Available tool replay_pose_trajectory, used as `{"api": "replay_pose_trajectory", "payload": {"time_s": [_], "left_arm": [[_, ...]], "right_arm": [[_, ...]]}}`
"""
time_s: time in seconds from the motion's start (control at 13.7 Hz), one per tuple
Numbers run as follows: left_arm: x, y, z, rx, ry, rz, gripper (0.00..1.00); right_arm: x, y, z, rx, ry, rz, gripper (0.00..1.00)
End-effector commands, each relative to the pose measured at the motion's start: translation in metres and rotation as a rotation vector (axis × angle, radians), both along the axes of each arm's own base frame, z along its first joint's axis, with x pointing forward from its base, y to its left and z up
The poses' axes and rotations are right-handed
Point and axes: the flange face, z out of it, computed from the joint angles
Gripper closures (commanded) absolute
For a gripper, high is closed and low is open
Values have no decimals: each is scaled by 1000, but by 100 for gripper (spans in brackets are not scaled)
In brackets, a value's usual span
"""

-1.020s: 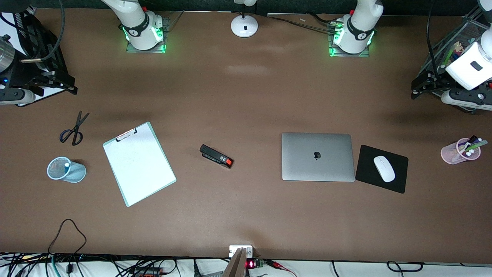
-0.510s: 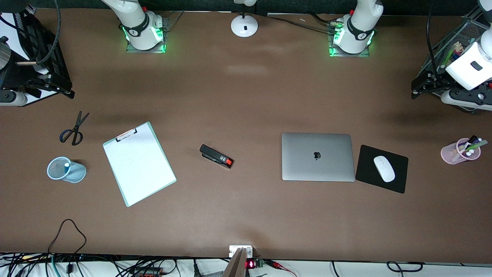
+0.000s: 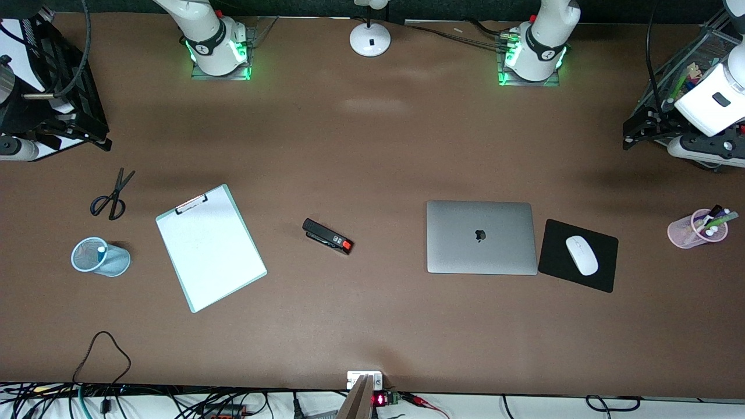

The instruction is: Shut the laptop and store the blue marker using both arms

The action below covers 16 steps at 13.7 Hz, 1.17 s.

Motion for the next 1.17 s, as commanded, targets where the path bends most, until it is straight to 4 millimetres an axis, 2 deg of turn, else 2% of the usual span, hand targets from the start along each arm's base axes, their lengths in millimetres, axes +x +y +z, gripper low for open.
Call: {"api": "replay_pose_trajectory", "payload": {"time_s": [0.0,1.09], "left_arm": [[1,0,6,-5,2,-16,0],[1,-1,5,-5,2,-16,0]], "right_arm": [[-3,0,9,19,-34,-16,0],[-9,3,14,45,-39,-8,0]]}}
